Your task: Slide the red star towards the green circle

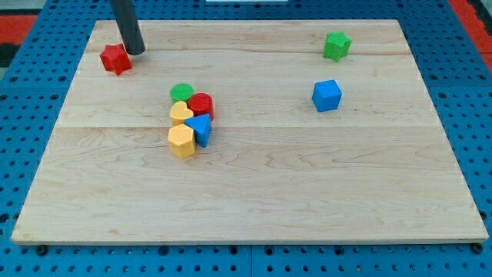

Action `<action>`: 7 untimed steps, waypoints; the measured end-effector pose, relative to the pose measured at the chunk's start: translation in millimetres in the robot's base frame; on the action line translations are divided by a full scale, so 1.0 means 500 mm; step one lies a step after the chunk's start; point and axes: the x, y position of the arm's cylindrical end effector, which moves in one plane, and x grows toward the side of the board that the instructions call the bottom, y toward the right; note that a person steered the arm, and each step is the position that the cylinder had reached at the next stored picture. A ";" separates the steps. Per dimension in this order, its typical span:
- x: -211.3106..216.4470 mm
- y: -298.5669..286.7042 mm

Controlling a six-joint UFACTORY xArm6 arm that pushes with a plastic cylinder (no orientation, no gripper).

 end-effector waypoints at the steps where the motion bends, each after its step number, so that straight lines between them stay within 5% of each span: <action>1: -0.048 -0.020; 2: -0.038 -0.112; 4: 0.073 -0.094; 7: 0.118 -0.106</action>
